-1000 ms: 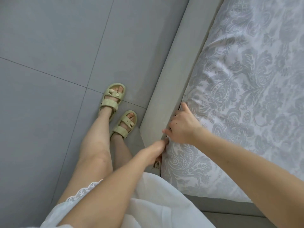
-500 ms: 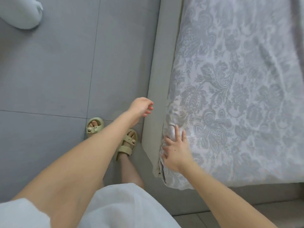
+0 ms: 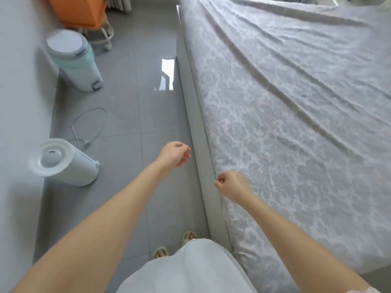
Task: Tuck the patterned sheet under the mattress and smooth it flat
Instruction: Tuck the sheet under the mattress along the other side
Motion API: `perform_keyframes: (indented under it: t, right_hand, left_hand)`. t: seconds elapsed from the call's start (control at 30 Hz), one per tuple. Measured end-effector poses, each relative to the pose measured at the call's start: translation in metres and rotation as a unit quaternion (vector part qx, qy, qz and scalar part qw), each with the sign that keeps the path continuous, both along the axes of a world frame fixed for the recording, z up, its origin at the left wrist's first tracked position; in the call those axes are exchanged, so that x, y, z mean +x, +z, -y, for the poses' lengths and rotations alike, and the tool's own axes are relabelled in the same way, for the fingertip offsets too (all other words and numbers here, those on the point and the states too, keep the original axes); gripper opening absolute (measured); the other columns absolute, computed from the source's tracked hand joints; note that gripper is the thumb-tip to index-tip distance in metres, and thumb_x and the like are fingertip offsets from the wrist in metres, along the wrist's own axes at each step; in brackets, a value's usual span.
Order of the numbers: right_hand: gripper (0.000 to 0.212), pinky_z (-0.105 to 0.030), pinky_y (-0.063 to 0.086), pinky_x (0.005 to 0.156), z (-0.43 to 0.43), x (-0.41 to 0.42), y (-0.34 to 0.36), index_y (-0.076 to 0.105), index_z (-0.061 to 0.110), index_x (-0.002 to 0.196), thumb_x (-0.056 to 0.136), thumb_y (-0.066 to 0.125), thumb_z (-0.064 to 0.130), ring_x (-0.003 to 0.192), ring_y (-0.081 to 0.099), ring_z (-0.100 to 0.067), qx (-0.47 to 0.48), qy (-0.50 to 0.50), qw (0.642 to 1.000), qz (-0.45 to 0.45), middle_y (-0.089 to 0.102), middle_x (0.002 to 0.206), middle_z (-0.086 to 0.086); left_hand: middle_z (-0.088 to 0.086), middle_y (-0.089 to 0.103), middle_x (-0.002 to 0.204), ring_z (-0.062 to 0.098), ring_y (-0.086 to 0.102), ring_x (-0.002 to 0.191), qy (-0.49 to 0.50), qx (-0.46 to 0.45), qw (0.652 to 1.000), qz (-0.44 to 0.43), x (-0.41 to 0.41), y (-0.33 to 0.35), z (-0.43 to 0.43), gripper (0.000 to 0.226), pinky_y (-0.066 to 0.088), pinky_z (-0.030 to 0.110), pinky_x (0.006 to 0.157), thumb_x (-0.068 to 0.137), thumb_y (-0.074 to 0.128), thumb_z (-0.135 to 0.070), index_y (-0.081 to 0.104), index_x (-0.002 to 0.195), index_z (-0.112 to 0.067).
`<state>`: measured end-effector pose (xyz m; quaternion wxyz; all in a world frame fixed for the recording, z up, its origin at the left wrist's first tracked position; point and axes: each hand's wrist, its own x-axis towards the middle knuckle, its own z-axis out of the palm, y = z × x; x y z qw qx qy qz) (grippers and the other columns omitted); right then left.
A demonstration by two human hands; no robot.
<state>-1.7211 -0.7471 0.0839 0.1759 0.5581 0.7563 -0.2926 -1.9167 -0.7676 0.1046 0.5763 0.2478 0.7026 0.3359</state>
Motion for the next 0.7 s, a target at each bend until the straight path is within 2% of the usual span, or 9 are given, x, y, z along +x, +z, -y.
perform_keyframes:
  t: [0.03, 0.13, 0.27, 0.4, 0.47, 0.57, 0.7]
  right_hand:
    - [0.031, -0.027, 0.037, 0.054, -0.015, -0.009, 0.017, 0.056, 0.013, 0.063, 0.092, 0.05, 0.022, 0.055, 0.045, -0.016, 0.01, -0.019, 1.0, -0.018, 0.051, 0.058, -0.002]
    - [0.027, -0.028, 0.039, 0.057, -0.071, -0.035, 0.056, 0.068, 0.002, 0.083, 0.091, 0.052, 0.023, 0.061, 0.05, -0.017, 0.056, -0.06, 0.993, -0.081, 0.067, 0.076, -0.015]
    - [0.031, -0.029, 0.038, 0.055, -0.161, -0.07, 0.099, 0.067, 0.0, 0.08, 0.09, 0.052, 0.025, 0.056, 0.049, -0.016, 0.114, -0.085, 0.98, -0.142, 0.067, 0.073, -0.017]
    - [0.03, -0.03, 0.047, 0.061, -0.265, -0.108, 0.137, 0.068, 0.002, 0.08, 0.09, 0.053, 0.026, 0.055, 0.054, -0.019, 0.144, -0.11, 0.965, -0.189, 0.068, 0.07, -0.014]
    - [0.032, -0.029, 0.043, 0.059, -0.321, -0.13, 0.151, 0.067, -0.001, 0.082, 0.09, 0.053, 0.027, 0.056, 0.05, -0.014, 0.143, -0.106, 0.965, -0.195, 0.067, 0.073, -0.017]
    - [0.034, -0.027, 0.038, 0.056, -0.402, -0.172, 0.169, 0.065, -0.004, 0.084, 0.09, 0.052, 0.026, 0.057, 0.048, -0.015, 0.139, -0.11, 0.962, -0.205, 0.067, 0.077, -0.02]
    - [0.029, -0.027, 0.042, 0.057, -0.499, -0.238, 0.187, 0.068, 0.004, 0.08, 0.09, 0.053, 0.026, 0.058, 0.053, -0.012, 0.134, -0.093, 0.965, -0.208, 0.068, 0.071, -0.006]
  left_hand:
    - [0.003, 0.063, 0.083, 0.017, 0.056, 0.074, -0.005, 0.012, 1.0, -0.012, -0.011, 0.017, -0.014, 0.016, 0.046, 0.025, 0.07, 0.094, 0.043, -0.014, 0.059, 0.092, -0.011]
    - [0.002, 0.064, 0.084, 0.016, 0.057, 0.076, -0.033, 0.06, 0.997, -0.041, -0.045, 0.068, -0.069, 0.018, 0.047, 0.025, 0.072, 0.095, 0.043, -0.014, 0.061, 0.095, -0.01]
    - [0.0, 0.065, 0.085, 0.016, 0.058, 0.079, -0.071, 0.107, 0.988, -0.079, -0.089, 0.123, -0.164, 0.02, 0.049, 0.028, 0.079, 0.095, 0.043, -0.014, 0.062, 0.095, -0.011]
    - [0.0, 0.063, 0.082, 0.015, 0.056, 0.076, -0.069, 0.138, 0.983, -0.103, -0.138, 0.167, -0.27, 0.019, 0.046, 0.024, 0.073, 0.095, 0.043, -0.012, 0.062, 0.093, -0.01]
    - [0.0, 0.063, 0.081, 0.014, 0.056, 0.073, -0.061, 0.146, 0.981, -0.114, -0.163, 0.184, -0.319, 0.019, 0.045, 0.023, 0.072, 0.095, 0.043, -0.012, 0.062, 0.093, -0.01]
    - [0.0, 0.063, 0.08, 0.013, 0.056, 0.071, -0.041, 0.17, 0.976, -0.13, -0.207, 0.206, -0.389, 0.02, 0.045, 0.023, 0.07, 0.095, 0.043, -0.012, 0.061, 0.087, -0.012]
    - [-0.001, 0.063, 0.079, 0.012, 0.057, 0.07, -0.034, 0.194, 0.97, -0.146, -0.276, 0.225, -0.472, 0.022, 0.045, 0.023, 0.068, 0.097, 0.044, -0.012, 0.062, 0.083, -0.013]
